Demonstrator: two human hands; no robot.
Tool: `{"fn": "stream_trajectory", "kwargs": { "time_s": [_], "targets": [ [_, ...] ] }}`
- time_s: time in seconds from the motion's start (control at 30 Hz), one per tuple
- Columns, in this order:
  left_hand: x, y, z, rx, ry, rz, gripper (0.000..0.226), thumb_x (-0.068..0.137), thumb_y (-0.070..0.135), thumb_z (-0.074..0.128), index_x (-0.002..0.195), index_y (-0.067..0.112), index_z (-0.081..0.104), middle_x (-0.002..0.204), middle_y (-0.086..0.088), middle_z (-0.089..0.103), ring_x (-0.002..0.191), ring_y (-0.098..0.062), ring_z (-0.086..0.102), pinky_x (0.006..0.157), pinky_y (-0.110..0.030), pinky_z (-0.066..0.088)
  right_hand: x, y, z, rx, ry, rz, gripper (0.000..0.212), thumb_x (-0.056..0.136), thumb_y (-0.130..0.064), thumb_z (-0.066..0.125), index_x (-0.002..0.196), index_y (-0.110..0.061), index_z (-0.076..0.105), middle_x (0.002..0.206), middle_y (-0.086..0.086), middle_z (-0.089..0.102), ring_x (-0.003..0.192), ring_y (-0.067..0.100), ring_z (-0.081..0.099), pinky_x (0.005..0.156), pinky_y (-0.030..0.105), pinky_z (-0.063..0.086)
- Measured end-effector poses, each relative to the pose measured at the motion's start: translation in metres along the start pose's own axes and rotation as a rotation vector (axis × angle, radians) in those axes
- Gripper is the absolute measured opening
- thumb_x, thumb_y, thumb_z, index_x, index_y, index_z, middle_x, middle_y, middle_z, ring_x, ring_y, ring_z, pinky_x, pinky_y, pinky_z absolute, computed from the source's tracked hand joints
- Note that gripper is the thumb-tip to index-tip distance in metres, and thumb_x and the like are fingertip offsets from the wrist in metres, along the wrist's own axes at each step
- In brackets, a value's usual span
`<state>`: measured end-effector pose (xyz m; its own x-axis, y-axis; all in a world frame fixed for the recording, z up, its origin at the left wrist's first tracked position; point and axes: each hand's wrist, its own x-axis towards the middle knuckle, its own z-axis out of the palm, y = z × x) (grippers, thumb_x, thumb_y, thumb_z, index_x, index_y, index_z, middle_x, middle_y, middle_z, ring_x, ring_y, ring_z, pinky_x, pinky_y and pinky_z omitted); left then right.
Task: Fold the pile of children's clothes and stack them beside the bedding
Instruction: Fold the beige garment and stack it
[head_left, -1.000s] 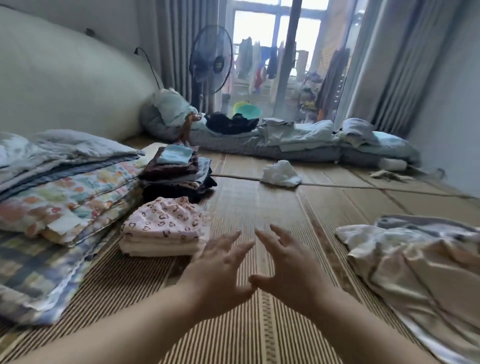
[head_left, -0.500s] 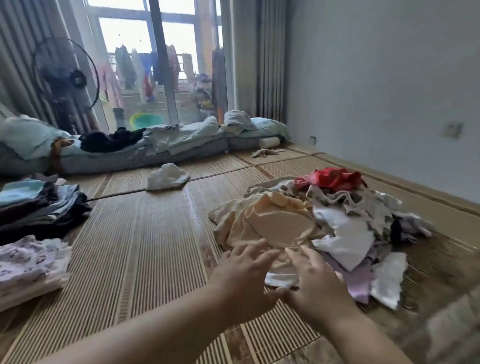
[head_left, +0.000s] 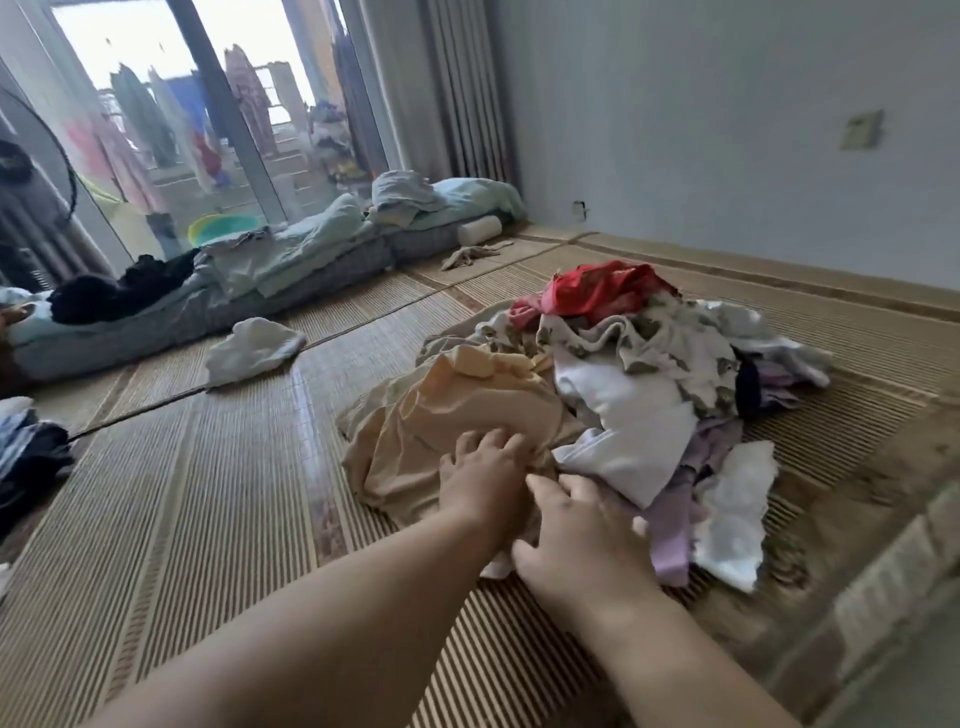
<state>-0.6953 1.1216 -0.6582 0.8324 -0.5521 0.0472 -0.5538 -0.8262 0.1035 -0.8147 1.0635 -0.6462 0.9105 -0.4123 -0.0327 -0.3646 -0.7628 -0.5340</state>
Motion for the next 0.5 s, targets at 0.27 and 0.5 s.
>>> {"fn": "stream_trajectory", "kwargs": {
  "time_s": [0.27, 0.5],
  "targets": [
    [-0.011, -0.023, -0.023, -0.426, 0.158, -0.032, 0.027, 0.087, 0.036, 0.063, 0.069, 0.02, 0.05, 0.07, 0.006, 0.059, 0.073, -0.018, 0.057, 0.058, -0.028, 0.039, -0.013, 0.002, -0.004, -0.003, 0.027, -0.032, 0.069, 0.084, -0.047, 0.05, 0.147, -0.037, 0.022, 0.15, -0.003, 0.029, 0.137, 0.022, 0.033, 0.107, 0.053, 0.023],
    [-0.112, -0.089, -0.086, -0.549, 0.111, 0.075, 0.024, 0.086, 0.019, 0.064, 0.069, 0.034, 0.056, 0.073, 0.009, 0.058, 0.07, -0.011, 0.054, 0.064, -0.028, 0.044, -0.022, -0.04, 0.0, 0.009, 0.113, -0.228, 0.094, 0.083, -0.057, 0.057, 0.148, -0.045, -0.01, 0.157, 0.004, 0.012, 0.143, 0.027, 0.02, 0.112, 0.046, 0.025]
  ]
}}
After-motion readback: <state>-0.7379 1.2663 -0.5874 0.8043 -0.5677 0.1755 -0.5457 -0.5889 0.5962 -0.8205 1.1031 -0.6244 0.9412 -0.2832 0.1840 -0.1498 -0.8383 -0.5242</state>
